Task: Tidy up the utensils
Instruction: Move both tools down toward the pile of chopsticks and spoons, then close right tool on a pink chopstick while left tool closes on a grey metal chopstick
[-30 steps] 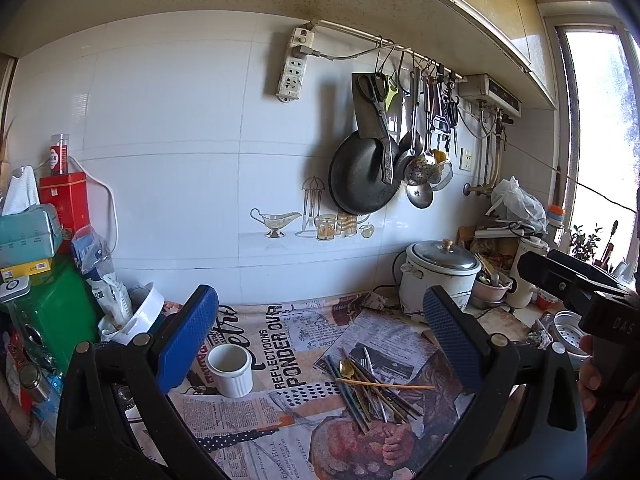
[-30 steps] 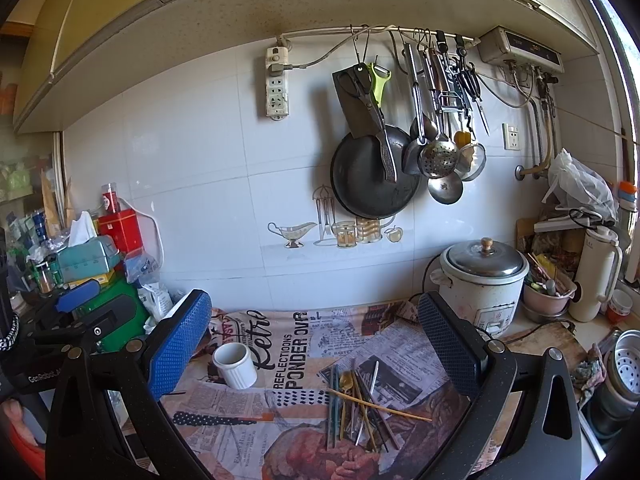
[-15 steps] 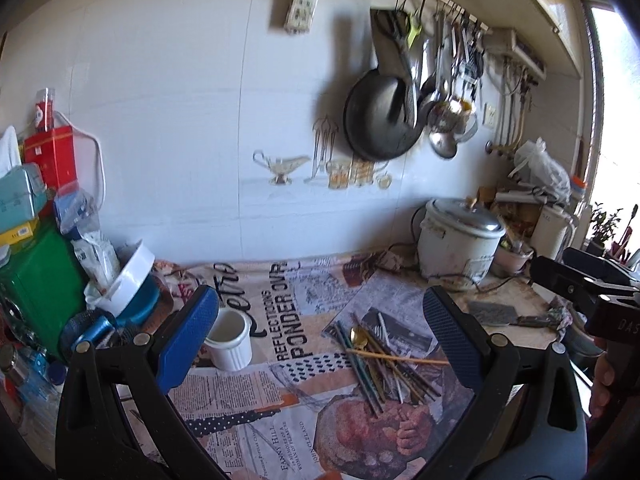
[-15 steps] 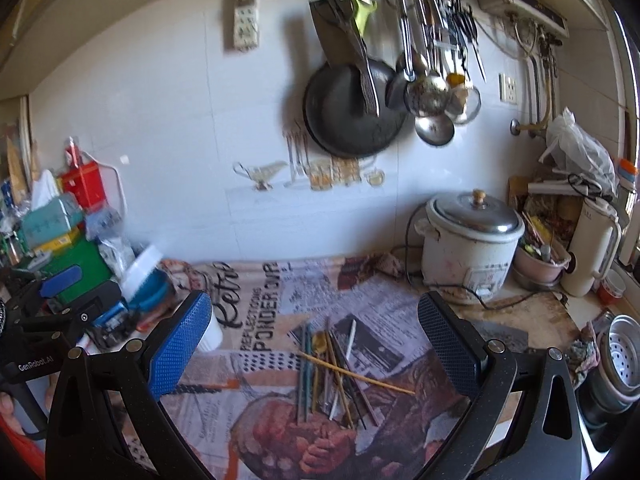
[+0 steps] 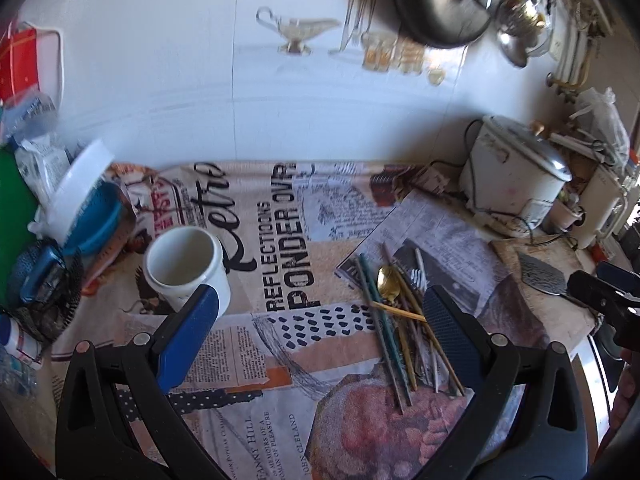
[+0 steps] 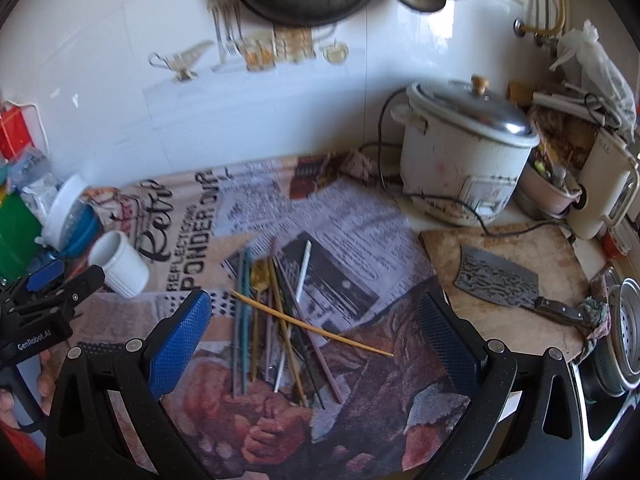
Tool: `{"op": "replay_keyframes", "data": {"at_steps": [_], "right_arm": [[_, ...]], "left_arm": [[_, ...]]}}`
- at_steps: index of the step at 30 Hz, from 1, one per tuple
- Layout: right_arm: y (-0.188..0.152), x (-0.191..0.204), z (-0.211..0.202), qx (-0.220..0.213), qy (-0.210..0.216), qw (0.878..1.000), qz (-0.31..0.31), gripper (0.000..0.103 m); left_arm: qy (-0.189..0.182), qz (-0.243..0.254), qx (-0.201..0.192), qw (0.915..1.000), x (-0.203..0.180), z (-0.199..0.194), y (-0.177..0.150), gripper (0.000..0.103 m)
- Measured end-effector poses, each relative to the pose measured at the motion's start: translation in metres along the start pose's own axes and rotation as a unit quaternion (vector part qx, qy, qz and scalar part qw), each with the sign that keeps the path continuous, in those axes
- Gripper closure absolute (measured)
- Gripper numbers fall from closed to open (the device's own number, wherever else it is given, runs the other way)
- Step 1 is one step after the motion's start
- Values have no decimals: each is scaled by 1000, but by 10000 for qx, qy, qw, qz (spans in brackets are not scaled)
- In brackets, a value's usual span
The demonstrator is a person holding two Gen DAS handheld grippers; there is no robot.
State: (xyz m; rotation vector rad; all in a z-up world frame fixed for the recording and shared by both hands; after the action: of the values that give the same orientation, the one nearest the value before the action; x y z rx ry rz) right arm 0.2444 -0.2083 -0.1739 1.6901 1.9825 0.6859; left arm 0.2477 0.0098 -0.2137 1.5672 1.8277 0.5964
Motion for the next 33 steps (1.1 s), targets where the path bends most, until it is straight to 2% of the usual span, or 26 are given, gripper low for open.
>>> {"op": "replay_keyframes", "data": {"at_steps": [5,10,13,16,19,21,22,26,30,33], "right_arm": [[1,-5,46,518,-5,9986,-121,1],[-5,-10,94,995,-10,9942,-401,3],[-10,-10,123,1340,94,9892,-584,11],[-17,-4,150,1672,271,9824,-794,23],[-24,8,171,2031,518,9720,-1061,39],[-29,18,180,2237,693,9643,-1236,49],[-30,22,183,2320,760,9608,-1314,50],[-33,35,191,2505,971,9508,-1542,67],[-32,41,200,2710,1113,9435,-1551,80],[-30,41,206,2814,1180,9403,-1506,85]], "left_arm": [[150,-114,429,9989,4,49,-5,0],[283,-15,908,9955,2,95,-13,0],[251,132,1347,9905,-2,123,-22,0],[135,117,1606,9869,-4,144,-31,2],[-36,13,1840,9829,-5,158,-38,14],[-113,-41,1952,9807,-6,164,-41,17],[-117,-67,1986,9800,-7,166,-42,18],[-137,-63,2099,9776,-11,173,-47,22],[-263,-90,2260,9737,-13,180,-50,33],[-465,-140,2458,9681,-16,186,-52,43]]}}
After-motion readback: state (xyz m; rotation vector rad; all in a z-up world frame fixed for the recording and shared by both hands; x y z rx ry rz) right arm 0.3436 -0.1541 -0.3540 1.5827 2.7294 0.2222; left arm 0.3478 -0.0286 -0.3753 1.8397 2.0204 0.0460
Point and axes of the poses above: each gripper's, at about its wrist camera, not at the fingertips, and z roughly the way its jaws point, x to its left, y to its top, the point moved 3 cm from there along z, roughly the way its jaws point, and after that the axes turned 5 degrees about -y, right-handed, at the moved point
